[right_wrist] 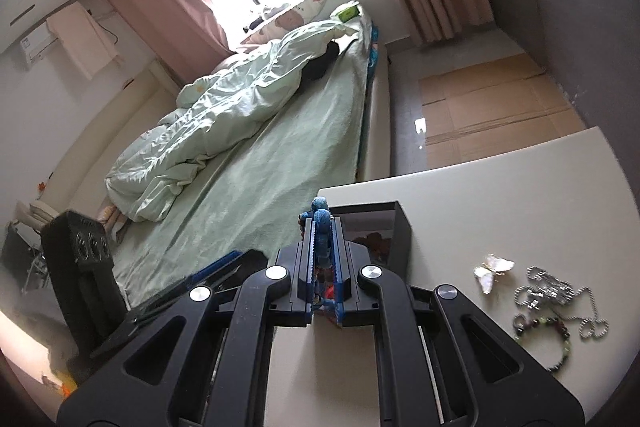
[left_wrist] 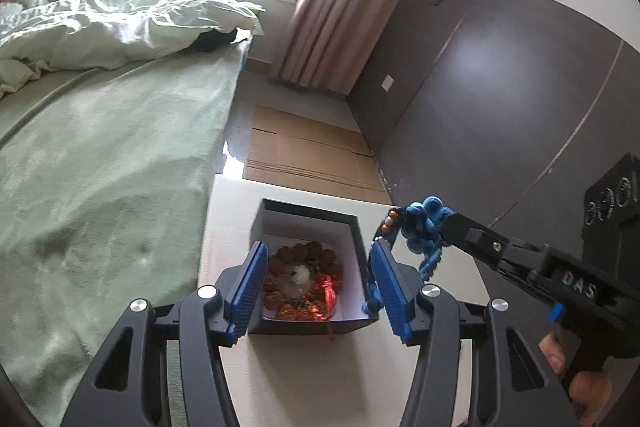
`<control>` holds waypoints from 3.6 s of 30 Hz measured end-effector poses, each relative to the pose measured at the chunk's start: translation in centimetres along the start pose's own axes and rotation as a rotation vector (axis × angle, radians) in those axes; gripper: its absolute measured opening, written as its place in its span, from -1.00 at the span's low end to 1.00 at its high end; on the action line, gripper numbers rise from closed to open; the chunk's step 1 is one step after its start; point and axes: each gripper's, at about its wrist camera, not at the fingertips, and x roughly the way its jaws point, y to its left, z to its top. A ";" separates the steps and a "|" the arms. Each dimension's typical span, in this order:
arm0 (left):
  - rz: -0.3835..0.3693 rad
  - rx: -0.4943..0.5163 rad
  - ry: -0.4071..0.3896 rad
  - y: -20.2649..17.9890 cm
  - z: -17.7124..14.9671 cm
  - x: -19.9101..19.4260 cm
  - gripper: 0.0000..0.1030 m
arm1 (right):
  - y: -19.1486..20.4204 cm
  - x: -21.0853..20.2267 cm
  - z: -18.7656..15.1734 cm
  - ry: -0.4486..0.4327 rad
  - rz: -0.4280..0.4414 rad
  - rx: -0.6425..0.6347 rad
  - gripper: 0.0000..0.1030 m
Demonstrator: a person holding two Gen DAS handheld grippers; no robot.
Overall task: Organize jewelry
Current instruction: 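Lower the blue knotted bracelet into the black box and open the right tool, then close the left tool on the dark bead bracelet on the table, then drop the bead bracelet into the box with left tool while right grasps silver chain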
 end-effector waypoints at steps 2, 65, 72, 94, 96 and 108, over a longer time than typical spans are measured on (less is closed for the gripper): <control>0.007 -0.019 0.002 0.5 0.1 -0.1 0.01 | -0.1 1.3 0.1 0.048 0.011 0.002 -0.82; -0.002 0.507 0.378 -18.4 -13.1 15.2 -0.34 | -17.3 -10.2 -3.8 0.156 -0.420 0.098 0.59; 0.058 0.525 0.364 -18.2 -13.7 16.2 -0.89 | -17.5 -9.8 -3.9 0.168 -0.412 0.102 0.59; -0.087 0.350 0.196 -14.4 -6.6 9.0 -0.89 | -16.3 -3.6 -4.2 0.236 -0.404 0.008 -0.06; -0.095 0.335 0.179 -13.9 -5.8 8.3 -0.89 | -16.1 -3.0 -4.3 0.232 -0.405 -0.008 -0.06; -0.131 0.239 0.097 -11.5 -3.4 4.6 -0.89 | -15.5 0.2 -4.6 0.262 -0.448 -0.080 -0.06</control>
